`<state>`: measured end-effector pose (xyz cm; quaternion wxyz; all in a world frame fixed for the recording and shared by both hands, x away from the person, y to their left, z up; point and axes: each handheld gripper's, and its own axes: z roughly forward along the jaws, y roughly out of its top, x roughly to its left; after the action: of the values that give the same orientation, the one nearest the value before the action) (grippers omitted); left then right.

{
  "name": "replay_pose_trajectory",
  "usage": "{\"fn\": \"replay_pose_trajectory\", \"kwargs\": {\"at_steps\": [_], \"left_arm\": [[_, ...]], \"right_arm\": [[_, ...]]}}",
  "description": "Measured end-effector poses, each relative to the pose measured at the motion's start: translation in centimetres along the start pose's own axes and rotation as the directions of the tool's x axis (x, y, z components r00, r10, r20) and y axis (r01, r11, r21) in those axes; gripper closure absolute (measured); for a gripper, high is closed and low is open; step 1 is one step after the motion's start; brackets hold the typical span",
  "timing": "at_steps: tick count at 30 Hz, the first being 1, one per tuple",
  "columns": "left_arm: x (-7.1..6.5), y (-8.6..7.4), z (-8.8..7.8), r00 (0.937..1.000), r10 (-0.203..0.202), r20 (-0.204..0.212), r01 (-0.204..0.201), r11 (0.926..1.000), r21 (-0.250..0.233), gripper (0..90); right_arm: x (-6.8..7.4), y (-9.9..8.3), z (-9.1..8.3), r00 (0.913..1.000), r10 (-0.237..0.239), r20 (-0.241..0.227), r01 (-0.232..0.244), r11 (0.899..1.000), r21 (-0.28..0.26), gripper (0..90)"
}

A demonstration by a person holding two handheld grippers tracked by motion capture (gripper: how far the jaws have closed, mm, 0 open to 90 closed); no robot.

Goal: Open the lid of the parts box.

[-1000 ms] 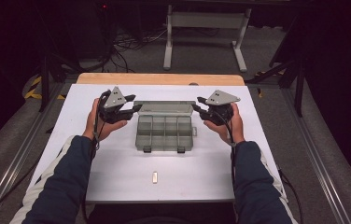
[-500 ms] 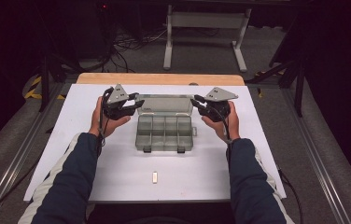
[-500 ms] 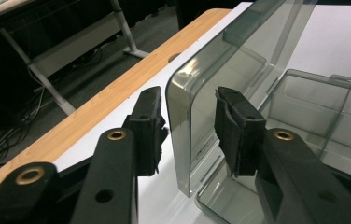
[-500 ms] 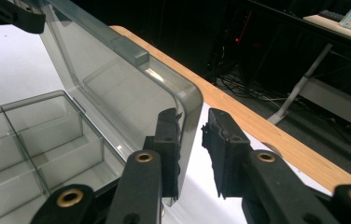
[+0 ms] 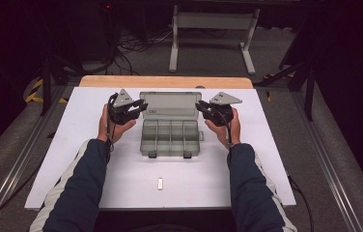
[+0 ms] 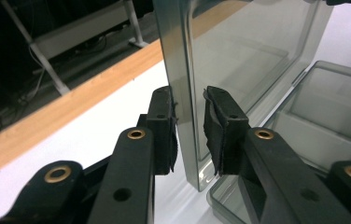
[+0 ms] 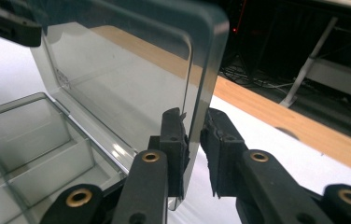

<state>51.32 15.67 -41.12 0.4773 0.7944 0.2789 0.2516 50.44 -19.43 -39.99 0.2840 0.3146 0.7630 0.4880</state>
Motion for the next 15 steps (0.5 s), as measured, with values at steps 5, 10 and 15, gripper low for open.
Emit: {"fn": "replay_pose_trajectory", "kwargs": {"at_steps": [5, 10, 15], "left_arm": [[-0.1, -0.9, 0.8, 0.9997, -0.024, -0.005, 0.024, 0.9996, 0.016, 73.3], [-0.3, -1.6, 1.4, 0.9987, -0.049, -0.011, 0.049, 0.9985, 0.024, 72.8], [-0.4, -2.4, 2.0, 0.9985, -0.05, -0.025, 0.051, 0.9976, 0.047, 72.8]], "right_arm": [[-0.1, -1.0, 0.7, 0.999, 0.042, 0.012, -0.042, 0.999, 0.0, 82.0], [0.0, -1.8, 1.4, 0.9975, 0.067, 0.021, -0.067, 0.998, 0.016, 82.0], [0.0, -2.6, 1.9, 0.9953, 0.093, 0.024, -0.094, 0.995, 0.03, 81.8]]}}
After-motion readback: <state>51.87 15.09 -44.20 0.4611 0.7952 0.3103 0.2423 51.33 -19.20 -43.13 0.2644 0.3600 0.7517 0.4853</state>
